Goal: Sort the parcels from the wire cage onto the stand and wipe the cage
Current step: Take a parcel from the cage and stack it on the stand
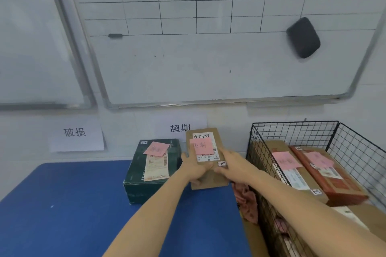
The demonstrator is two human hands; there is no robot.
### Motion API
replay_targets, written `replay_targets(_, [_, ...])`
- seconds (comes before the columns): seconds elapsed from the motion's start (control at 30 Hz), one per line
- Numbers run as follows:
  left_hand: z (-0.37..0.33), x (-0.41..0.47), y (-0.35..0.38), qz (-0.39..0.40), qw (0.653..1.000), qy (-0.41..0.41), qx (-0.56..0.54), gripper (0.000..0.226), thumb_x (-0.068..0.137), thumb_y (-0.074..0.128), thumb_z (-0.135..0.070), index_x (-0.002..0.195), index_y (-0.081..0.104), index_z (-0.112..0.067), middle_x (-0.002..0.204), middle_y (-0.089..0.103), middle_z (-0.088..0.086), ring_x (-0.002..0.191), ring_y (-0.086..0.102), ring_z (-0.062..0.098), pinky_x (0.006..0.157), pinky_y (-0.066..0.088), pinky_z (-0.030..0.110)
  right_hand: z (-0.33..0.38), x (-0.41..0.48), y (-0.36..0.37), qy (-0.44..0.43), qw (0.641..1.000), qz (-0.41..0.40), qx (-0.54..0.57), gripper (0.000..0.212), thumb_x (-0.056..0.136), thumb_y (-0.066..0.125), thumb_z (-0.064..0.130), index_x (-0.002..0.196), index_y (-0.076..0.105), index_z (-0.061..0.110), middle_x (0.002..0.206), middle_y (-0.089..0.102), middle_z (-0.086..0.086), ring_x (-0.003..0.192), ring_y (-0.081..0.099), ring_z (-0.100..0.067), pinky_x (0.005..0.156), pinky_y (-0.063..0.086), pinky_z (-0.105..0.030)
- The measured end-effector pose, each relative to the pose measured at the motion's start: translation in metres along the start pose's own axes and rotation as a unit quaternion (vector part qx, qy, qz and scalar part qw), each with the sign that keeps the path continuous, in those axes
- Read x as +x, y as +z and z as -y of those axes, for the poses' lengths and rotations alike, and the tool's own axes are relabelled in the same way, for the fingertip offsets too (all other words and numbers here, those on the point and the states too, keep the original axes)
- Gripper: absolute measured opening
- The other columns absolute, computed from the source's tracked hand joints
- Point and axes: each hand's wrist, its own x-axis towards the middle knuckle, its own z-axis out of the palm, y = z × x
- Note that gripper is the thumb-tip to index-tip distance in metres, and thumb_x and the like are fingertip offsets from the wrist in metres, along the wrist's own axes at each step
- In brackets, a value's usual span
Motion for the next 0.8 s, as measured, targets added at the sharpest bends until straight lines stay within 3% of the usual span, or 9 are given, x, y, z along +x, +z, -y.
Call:
replay_targets(0.07, [0.000,0.004,0.001,0.009,1.000,0.002,0.030,0.107,0.087,0.062,-0.043,0.147,-0.025,-0.027,0.155,-0.022,0.000,0.142,0.016,0.034,0.085,0.056,0.042,-0.005,0.008,0.003,-0.007,1.000,0.006,0.011,0.072,0.088,0.067,0.027,0.148,0.028,0.021,0.133,0.053,-0.006,0.118,0.052,-0.021,0.093,0.042,-0.028])
replay_targets(0.13, [0.000,0.007,0.002,0.007,0.997,0.002,0.075,0.104,0.089,0.058,-0.046,0.147,-0.026,-0.023,0.156,-0.024,0.006,0.143,0.015,0.033,0.110,0.035,0.044,-0.008,0.014,0.007,-0.013,1.000,0.012,0.015,0.071,0.087,0.067,0.027,0.148,0.030,0.022,0.134,0.052,-0.006,0.119,0.051,-0.021,0.094,0.041,-0.027])
replay_targets(0.2, [0.002,0.009,0.004,0.003,0.992,-0.015,0.124,0.101,0.090,0.053,-0.048,0.147,-0.026,-0.023,0.156,-0.025,0.009,0.144,0.006,0.038,0.117,0.017,0.047,-0.010,0.019,0.013,-0.016,1.000,0.023,0.012,0.071,0.088,0.066,0.028,0.148,0.029,0.022,0.136,0.049,-0.006,0.122,0.047,-0.021,0.098,0.040,-0.028])
replay_targets(0.3, [0.006,0.011,0.004,0.006,0.983,-0.034,0.182,0.101,0.090,0.052,-0.050,0.146,-0.027,-0.021,0.155,-0.028,0.011,0.144,-0.011,0.039,0.117,0.005,0.050,-0.012,0.023,0.024,-0.009,0.999,0.043,0.016,0.073,0.088,0.066,0.031,0.149,0.027,0.024,0.136,0.043,-0.007,0.126,0.042,-0.021,0.104,0.037,-0.029])
replay_targets(0.43, [0.011,0.010,0.007,0.022,0.973,-0.046,0.226,0.098,0.092,0.048,-0.051,0.148,-0.023,-0.015,0.153,-0.031,0.012,0.144,-0.016,0.036,0.117,0.005,0.048,-0.016,0.028,0.037,-0.001,0.998,0.059,-0.005,0.071,0.090,0.064,0.034,0.150,0.027,0.027,0.132,0.040,-0.008,0.122,0.046,-0.024,0.104,0.040,-0.033])
replay_targets(0.63, [0.021,0.008,0.017,0.036,0.968,-0.047,0.243,0.088,0.097,0.041,-0.046,0.149,-0.019,-0.009,0.151,-0.033,0.019,0.142,-0.023,0.036,0.118,-0.001,0.048,-0.018,0.028,0.043,-0.005,0.997,0.072,-0.033,0.061,0.094,0.057,0.033,0.149,0.031,0.027,0.106,0.036,0.000,0.104,0.051,-0.024,0.092,0.043,-0.031])
replay_targets(0.8, [0.026,0.011,0.018,0.018,0.957,-0.015,0.288,0.080,0.100,0.031,-0.046,0.150,-0.014,-0.004,0.151,-0.031,0.022,0.140,-0.030,0.035,0.117,-0.008,0.045,-0.015,0.028,0.047,0.004,0.998,0.053,-0.036,0.058,0.095,0.055,0.032,0.148,0.033,0.025,0.107,0.040,-0.003,0.097,0.052,-0.023,0.082,0.042,-0.026])
